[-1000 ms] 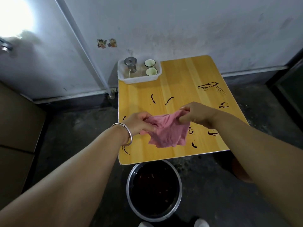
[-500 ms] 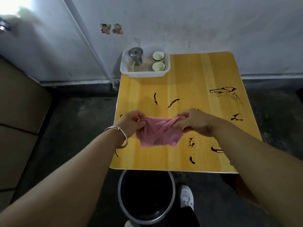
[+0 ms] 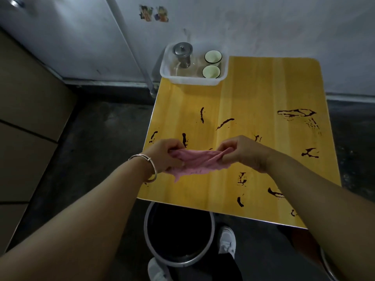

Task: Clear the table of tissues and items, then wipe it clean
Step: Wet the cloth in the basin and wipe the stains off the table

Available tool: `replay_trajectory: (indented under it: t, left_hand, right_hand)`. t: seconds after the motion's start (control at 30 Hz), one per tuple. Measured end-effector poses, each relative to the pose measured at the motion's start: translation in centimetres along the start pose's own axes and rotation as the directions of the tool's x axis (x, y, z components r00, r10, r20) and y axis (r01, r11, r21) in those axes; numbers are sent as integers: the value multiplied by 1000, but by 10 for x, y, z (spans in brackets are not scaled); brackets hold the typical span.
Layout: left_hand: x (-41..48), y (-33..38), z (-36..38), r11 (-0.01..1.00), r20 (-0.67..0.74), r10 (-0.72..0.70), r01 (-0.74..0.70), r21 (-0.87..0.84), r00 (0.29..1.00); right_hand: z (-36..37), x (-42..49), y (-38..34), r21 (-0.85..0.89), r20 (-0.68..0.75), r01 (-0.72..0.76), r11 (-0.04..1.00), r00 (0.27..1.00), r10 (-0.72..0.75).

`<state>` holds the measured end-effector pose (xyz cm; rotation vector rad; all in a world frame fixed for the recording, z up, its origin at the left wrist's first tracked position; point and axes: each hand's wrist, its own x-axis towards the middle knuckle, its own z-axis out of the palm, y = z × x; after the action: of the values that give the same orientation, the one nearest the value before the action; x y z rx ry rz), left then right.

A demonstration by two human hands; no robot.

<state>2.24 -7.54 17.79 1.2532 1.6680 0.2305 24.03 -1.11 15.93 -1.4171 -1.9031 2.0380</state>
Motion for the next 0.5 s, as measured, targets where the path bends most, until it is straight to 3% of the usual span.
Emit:
replay_trajectory:
  t: [0.13, 0.33, 0.43, 0.5]
  left_hand:
    - [0, -38, 32, 997, 153, -63, 54, 63, 986]
    - [27, -104, 92, 979, 146, -44, 13, 204, 988]
    - [47, -117, 99, 995, -16, -33, 35, 88, 999]
    - [59, -122, 100, 994, -228, -64, 82, 72, 972]
  right_hand:
    - [28, 8, 37, -40, 145, -109, 993, 983, 114]
    - [76, 34, 106, -174, 58, -210, 962, 973, 223]
    - [77, 54, 108, -169, -79, -201, 965, 979, 190]
    - [79, 69, 105, -350, -228, -226, 909, 962, 152]
